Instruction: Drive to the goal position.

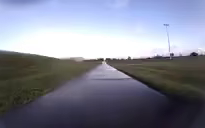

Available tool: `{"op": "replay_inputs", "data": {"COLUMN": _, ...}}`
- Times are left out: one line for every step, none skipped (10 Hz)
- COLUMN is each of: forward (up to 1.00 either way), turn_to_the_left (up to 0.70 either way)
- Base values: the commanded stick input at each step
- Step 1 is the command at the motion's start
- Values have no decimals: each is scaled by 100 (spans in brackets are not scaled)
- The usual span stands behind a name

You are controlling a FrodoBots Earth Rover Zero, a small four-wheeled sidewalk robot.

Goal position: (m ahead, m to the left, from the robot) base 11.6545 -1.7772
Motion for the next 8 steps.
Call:
{"op": "replay_inputs", "data": {"forward": 45, "turn_to_the_left": 0}}
{"op": "replay_inputs", "data": {"forward": 45, "turn_to_the_left": 0}}
{"op": "replay_inputs", "data": {"forward": 45, "turn_to_the_left": 0}}
{"op": "replay_inputs", "data": {"forward": 45, "turn_to_the_left": 0}}
{"op": "replay_inputs", "data": {"forward": 45, "turn_to_the_left": 0}}
{"op": "replay_inputs", "data": {"forward": 45, "turn_to_the_left": 0}}
{"op": "replay_inputs", "data": {"forward": 45, "turn_to_the_left": 0}}
{"op": "replay_inputs", "data": {"forward": 45, "turn_to_the_left": 0}}
